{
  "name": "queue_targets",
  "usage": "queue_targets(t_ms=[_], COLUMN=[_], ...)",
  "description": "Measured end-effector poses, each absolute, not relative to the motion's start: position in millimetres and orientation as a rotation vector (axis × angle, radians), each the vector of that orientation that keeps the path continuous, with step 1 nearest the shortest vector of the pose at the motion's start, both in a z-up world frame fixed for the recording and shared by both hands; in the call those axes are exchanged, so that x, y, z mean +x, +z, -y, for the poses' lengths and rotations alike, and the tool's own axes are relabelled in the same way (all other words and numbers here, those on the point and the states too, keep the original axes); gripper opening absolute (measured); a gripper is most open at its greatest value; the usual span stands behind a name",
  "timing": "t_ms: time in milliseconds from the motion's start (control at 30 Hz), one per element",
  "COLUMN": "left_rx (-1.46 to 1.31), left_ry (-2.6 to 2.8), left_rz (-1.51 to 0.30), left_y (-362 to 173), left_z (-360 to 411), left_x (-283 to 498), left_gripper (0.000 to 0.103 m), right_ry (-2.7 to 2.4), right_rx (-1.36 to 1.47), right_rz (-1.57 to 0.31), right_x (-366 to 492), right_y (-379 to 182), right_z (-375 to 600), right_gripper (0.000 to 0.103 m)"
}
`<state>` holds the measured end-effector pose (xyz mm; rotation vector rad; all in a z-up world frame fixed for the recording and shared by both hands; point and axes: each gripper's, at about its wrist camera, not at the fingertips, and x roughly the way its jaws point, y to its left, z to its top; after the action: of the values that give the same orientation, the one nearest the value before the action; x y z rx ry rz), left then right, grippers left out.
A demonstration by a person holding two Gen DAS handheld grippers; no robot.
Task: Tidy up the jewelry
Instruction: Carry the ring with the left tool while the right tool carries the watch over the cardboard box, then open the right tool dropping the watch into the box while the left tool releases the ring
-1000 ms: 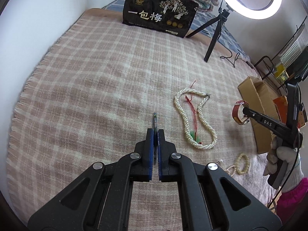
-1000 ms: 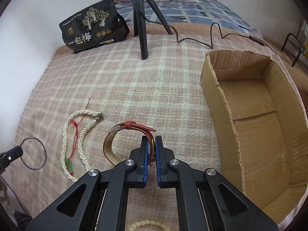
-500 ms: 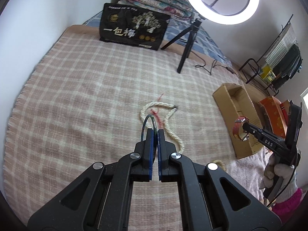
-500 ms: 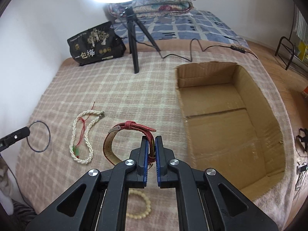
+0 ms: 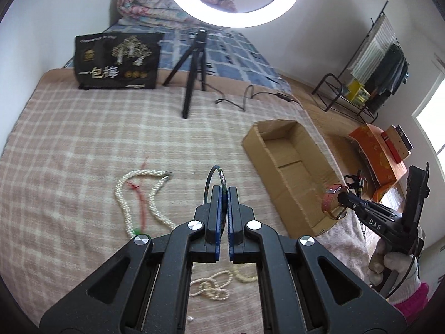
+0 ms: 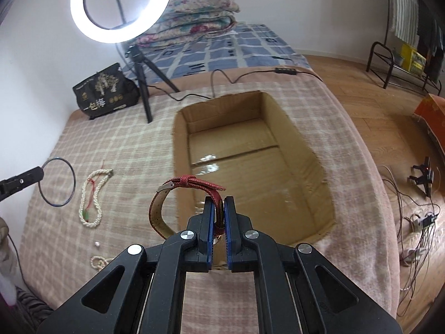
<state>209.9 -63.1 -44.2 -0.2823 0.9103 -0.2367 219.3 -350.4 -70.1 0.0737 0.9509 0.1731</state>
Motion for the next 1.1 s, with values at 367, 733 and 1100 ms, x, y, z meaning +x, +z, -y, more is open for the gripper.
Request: queue_targets(t_ms=[367,733,1100], left_rx=[-0.208,-0.211,-0.144], left_ry=[-0.306,-0.337,-0.343], left_rz=[-0.86,-0.881,-0.934], left_y=[-29.3,-45.4,-70.0], left_z=[142.4,197.1,236.8], left_x=[248.3,305.2,329.4], left_gripper=[0.001,0.001,0.001], right_ry=[0.139,0.145,0.158], right_rx=[0.084,0.103,0.113], right_rz=[-0.976,-0.986,-1.014], right_x=[223.1,234.1,240.2], right_y=[-83.9,-89.3,-99.6], right_z=[379.8,383.9,383.6], right_gripper=[0.005,0.005,0.005])
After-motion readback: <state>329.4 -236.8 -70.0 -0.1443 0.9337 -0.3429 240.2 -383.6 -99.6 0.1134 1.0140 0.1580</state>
